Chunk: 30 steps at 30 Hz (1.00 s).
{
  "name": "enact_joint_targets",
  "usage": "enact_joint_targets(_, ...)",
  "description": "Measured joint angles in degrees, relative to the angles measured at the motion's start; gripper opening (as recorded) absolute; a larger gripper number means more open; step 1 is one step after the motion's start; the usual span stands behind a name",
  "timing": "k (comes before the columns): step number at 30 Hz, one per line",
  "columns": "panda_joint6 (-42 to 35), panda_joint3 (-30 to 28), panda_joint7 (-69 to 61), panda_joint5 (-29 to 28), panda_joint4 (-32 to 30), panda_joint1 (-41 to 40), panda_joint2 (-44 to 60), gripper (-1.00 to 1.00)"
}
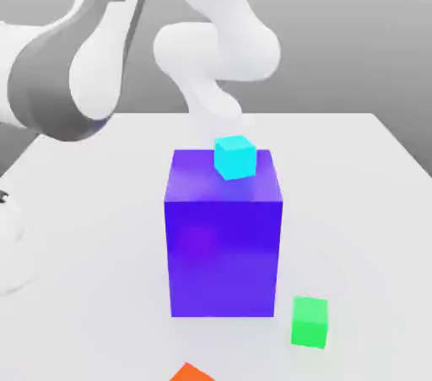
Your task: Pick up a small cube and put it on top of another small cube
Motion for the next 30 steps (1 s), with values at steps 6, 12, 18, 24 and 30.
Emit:
enact_joint_targets(6, 4.19, 1.06, -2.33, 2.61, 3.05, -4.19, 12.53, 0.00)
enact_joint_targets(12, 6.66, 2.07, -3.07, 3.66, 3.97, -5.06, 16.08, -1.00)
enact_joint_targets(18, 3.00, 0.60, -2.20, 2.36, 2.71, -3.96, 11.23, -1.00)
enact_joint_targets(24, 3.18, 4.08, 0.05, -0.48, -7.03, 5.07, 1.27, -1.00)
enact_joint_targets(30, 5.58, 9.90, 3.06, -4.32, -18.37, 14.48, -8.21, -1.00)
